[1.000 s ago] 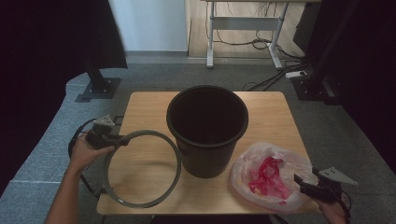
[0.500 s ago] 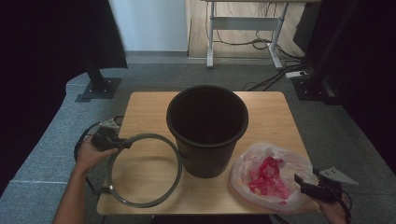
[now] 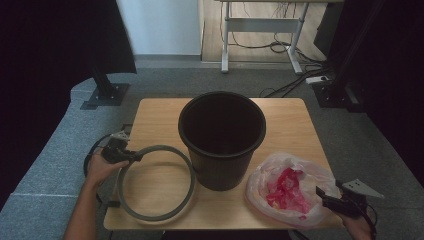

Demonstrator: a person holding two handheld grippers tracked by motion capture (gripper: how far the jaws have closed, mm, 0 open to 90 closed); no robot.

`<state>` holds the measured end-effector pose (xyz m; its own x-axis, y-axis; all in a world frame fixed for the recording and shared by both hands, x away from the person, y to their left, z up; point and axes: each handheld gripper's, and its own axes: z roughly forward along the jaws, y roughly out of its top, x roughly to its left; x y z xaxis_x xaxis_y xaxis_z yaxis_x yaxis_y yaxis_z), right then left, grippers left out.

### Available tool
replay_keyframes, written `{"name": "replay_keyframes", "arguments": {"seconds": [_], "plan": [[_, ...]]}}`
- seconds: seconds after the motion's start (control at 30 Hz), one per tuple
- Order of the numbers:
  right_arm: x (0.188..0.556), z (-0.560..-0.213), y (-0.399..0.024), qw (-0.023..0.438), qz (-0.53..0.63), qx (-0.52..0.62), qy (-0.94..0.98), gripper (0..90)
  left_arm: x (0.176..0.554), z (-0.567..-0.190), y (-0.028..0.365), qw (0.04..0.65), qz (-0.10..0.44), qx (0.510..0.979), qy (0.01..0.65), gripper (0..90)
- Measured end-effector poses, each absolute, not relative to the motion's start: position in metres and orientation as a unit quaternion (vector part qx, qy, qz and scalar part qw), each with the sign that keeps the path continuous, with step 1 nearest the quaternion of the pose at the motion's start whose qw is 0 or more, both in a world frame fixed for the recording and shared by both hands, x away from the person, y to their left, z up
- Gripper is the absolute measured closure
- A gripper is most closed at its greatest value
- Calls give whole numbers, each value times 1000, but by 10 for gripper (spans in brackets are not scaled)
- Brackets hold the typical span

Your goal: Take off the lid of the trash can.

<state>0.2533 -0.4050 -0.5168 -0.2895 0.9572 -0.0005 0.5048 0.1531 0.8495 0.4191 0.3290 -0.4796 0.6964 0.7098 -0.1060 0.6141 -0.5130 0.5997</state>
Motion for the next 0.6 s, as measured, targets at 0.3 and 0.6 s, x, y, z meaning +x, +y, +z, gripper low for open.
{"name": "replay_keyframes", "arguments": {"seconds": [0.3,0.6], "plan": [[253,-517,-406,291,390,521,701,177,422,-498,328,305,76,863,395,762],[254,-518,-406,291,387,521,703,177,422,-514,330,302,70,858,409,759]]}}
